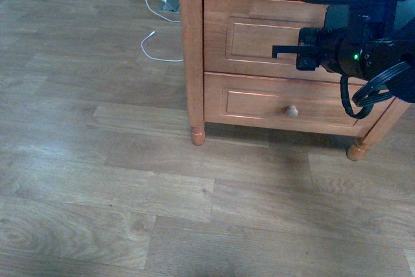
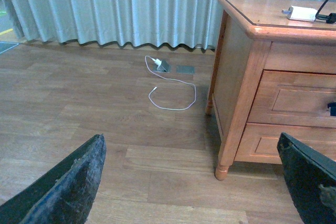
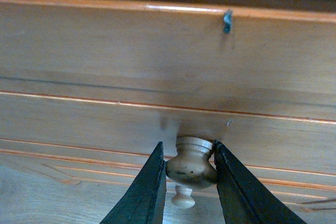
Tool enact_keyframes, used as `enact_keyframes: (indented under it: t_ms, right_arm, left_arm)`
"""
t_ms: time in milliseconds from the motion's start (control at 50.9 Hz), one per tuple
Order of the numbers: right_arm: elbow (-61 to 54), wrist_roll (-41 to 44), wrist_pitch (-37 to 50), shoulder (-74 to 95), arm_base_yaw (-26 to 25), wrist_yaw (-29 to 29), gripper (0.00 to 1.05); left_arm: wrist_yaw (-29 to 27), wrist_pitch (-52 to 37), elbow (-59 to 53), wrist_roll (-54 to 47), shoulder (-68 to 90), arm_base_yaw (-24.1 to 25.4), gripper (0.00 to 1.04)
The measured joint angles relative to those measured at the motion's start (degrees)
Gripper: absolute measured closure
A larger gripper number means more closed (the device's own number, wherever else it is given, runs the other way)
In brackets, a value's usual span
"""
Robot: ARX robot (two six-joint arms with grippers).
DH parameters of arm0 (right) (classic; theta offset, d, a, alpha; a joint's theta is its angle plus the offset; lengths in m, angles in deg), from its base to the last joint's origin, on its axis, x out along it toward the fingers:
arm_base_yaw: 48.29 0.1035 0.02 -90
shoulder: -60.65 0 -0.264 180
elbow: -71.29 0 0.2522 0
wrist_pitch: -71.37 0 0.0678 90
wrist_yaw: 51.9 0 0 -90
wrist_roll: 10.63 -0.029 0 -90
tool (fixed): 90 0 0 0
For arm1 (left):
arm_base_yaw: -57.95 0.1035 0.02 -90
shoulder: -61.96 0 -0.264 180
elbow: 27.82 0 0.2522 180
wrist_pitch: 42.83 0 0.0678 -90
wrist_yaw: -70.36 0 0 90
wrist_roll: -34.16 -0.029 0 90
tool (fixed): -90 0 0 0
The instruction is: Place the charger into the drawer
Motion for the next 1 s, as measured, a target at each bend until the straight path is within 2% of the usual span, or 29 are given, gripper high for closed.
enact_keyframes:
  t_ms: [216,432,865,1002]
  right_arm:
    - [-0.22,-0.37,-1.81,-0.68,0.00,-1.29,0.82]
    - [-4.68,-1.31,-4.37,-4.87,-0.26,-5.09,0.84]
    - [-28.28,0.76,-9.68,-24.06,-0.37,-15.28,0.86]
    - [-35.04,1.42,-10.12,-30.21,-0.37,-16.59,0.90]
  left_arm:
    - [0.00,0.00,0.00,0.00,0.00,0.00,0.06]
    - [0.00,0.00,0.00,0.00,0.00,0.00,0.06]
    - [0.00,0.00,0.00,0.00,0.00,0.00,0.06]
    - [-0.02,0.00,0.00,0.00,0.00,0.00,0.06]
